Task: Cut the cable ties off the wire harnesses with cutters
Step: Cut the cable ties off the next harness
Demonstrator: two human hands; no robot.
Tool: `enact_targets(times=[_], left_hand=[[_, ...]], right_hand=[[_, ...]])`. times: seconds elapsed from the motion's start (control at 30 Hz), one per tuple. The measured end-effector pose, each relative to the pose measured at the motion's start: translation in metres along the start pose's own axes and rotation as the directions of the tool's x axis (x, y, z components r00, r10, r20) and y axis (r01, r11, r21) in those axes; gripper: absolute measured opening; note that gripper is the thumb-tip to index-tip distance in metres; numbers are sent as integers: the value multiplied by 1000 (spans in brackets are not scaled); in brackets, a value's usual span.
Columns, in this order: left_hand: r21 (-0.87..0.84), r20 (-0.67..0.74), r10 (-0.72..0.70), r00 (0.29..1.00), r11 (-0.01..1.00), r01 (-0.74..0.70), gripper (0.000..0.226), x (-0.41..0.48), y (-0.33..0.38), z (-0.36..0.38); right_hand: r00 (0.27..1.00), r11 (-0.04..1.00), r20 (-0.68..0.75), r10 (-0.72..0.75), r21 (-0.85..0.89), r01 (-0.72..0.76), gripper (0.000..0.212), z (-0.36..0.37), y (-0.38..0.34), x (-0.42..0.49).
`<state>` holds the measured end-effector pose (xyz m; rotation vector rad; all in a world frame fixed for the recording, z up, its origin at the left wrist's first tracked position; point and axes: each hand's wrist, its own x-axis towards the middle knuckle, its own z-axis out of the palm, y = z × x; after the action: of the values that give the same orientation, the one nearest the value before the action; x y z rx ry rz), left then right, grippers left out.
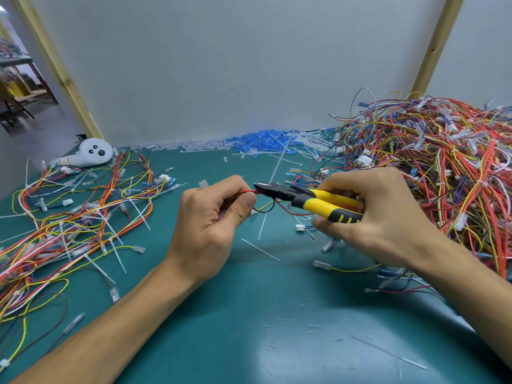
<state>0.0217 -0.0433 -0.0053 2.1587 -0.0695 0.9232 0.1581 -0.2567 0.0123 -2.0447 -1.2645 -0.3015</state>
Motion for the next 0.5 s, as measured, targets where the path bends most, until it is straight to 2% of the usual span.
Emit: enact_targets(times=[0.07,0.2,0.3,0.5], left_hand=[[25,-11,3,1000,1000,-3,28,-1,1,1],[-9,-9,1,1000,1000,-1,27,-2,2,1],[-38,6,-14,1000,999,14,27,-3,1,1],[-102,38,-29,999,994,33,26,-4,1,1]], right_hand=[[999,999,48,-14,-40,16,21,1,1,1],[995,999,82,-54,4,54,33,1,2,2],[994,998,82,-67,-2,67,23,1,0,2],[995,999,98,33,27,-36,17,-5,-2,0]])
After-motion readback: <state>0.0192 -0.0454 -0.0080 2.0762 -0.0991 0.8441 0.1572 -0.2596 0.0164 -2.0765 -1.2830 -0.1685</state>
